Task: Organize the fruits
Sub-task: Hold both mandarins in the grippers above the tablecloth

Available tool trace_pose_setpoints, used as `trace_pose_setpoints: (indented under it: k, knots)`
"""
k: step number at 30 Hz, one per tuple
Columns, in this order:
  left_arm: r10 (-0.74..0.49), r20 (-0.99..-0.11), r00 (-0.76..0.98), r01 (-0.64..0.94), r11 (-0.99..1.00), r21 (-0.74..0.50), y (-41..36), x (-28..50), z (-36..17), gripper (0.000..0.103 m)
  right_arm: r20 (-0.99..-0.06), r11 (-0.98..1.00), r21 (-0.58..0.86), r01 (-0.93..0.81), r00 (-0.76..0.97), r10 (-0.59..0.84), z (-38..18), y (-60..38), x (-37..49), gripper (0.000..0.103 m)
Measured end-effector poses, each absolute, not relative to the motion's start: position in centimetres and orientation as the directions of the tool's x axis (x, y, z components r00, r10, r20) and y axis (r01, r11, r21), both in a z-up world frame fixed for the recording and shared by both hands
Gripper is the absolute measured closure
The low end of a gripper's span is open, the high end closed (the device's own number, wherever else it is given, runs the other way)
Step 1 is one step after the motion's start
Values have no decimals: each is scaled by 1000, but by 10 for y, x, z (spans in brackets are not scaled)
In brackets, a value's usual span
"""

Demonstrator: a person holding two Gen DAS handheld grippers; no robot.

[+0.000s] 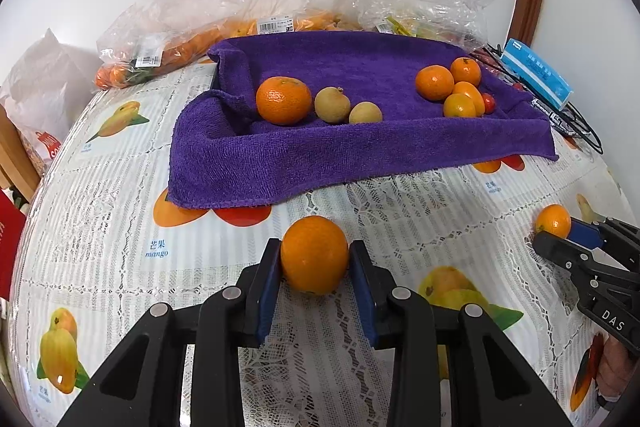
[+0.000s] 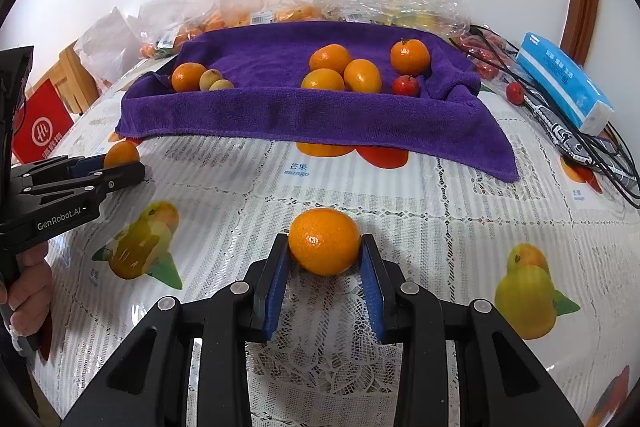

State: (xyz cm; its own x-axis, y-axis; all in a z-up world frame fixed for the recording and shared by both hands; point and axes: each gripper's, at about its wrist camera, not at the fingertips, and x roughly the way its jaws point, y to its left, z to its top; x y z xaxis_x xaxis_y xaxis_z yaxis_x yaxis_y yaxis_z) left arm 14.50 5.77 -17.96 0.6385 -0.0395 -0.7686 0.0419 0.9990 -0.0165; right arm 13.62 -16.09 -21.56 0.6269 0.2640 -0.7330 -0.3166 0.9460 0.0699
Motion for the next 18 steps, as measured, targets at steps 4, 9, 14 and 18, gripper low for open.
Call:
trace_pose_setpoints:
  k: [4,9,14,18]
  knots:
    - [-39,-768,639,43,999,-16,57,145,-179,71,-733,947,72,-313,628,263,-216,-162,136,68]
    - [-80,-759,646,44,997,-68,63,142,-178,71,-731,948,71,-311,630,261,-215,-163,136,68]
    - [-126,-718,685,71,992,-107,63,133,-172,72,-719,945,97,-311,635,282,-214,-167,135,69]
    - [-146,-691,708,99,989,-108,59,128,-168,75,-702,941,128,-314,642,310,-212,-172,133,69]
